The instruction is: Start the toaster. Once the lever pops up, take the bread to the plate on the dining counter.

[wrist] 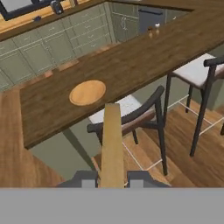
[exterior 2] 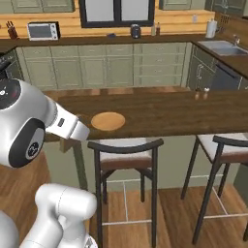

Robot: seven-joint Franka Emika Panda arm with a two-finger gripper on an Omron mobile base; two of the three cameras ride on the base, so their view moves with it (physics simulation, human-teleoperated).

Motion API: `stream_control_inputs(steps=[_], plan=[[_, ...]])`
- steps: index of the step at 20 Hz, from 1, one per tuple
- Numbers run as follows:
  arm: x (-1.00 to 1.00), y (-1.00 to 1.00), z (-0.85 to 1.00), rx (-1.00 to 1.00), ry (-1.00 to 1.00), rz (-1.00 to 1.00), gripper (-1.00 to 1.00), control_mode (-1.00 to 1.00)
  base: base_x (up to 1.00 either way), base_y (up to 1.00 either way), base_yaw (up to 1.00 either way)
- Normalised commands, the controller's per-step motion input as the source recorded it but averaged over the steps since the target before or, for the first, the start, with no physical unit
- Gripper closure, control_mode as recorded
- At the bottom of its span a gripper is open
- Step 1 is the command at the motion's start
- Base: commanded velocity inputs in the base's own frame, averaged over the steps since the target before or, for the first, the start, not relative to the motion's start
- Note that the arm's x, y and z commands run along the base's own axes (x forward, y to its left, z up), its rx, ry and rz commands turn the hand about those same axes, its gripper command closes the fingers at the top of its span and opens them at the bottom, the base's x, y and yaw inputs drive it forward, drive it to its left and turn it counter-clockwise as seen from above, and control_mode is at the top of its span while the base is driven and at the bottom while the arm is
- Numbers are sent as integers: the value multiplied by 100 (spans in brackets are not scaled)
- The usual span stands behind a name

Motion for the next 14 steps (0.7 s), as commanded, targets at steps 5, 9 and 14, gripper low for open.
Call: stream_control_inputs(steps=[5,9,14], plan=[[0,0,0,0,0,0,100,100,0,-75,64],[0,0,0,0,0,0,100,100,7,-98,52],[0,0,0,0,0,0,100,100,62,-85,41]])
